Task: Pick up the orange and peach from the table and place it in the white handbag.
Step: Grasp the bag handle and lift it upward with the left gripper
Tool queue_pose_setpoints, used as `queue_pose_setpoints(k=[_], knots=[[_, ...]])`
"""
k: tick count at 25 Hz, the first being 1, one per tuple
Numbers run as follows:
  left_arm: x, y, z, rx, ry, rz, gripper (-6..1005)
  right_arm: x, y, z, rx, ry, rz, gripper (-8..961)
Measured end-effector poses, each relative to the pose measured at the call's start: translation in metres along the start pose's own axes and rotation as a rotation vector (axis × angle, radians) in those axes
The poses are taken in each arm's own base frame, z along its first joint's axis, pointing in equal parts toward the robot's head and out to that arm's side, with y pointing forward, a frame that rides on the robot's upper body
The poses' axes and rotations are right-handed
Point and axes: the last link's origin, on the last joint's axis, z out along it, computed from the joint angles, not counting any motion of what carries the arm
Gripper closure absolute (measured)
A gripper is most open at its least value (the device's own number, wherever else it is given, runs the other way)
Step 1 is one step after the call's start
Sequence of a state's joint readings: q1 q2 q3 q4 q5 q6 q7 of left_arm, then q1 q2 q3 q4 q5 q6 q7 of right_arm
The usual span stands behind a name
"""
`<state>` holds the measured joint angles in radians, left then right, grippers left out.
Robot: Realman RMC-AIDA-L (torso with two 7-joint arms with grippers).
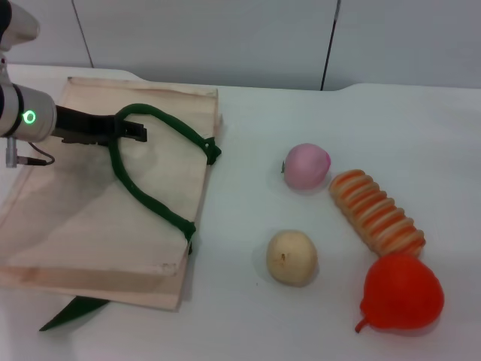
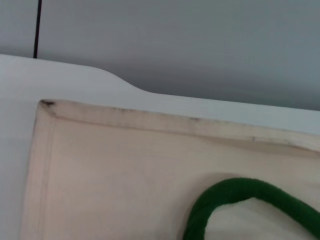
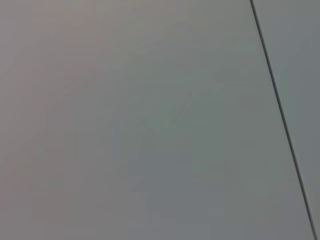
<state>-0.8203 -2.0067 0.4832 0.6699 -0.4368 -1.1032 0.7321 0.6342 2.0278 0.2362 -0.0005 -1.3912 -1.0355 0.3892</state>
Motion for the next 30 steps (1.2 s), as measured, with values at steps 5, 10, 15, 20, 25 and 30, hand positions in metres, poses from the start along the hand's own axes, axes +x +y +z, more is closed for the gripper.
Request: queue_pose_setpoints(k=[5, 10, 15, 20, 25, 30], knots=[[-0.0017, 0.0056, 0.0061, 0.008, -0.047, 0.003, 186, 0.0001, 0.0009, 0.0003, -0.002, 0.0, 0.003, 97], [0.0001, 0.008, 0.0082, 0.035, -0.076, 0.015, 187, -0.0001, 0.0019, 0.0009, -0.005, 0.0, 0.003, 97], [0.0014, 0.0074, 0.0083, 0.047, -0.076, 0.009, 188, -0.0001, 0.0025, 0.0011, -0.006, 0.0, 0.005, 97], [0.0033, 0.007, 0.0074, 0.048, -0.076, 0.009, 287, 0.0, 0.0027, 0.0012, -0.008, 0.0, 0.006, 97], [0.0045, 0.0086, 0.009, 0.06, -0.097, 0.009, 477, -0.0002, 0.0031, 0.0014, -0.009, 0.0, 0.006, 97], [0.0056, 0.0086, 0.0091, 0.07, -0.099, 0.009, 637, -0.0005, 0.005, 0.0025, -0.013, -0.001, 0.008, 97]])
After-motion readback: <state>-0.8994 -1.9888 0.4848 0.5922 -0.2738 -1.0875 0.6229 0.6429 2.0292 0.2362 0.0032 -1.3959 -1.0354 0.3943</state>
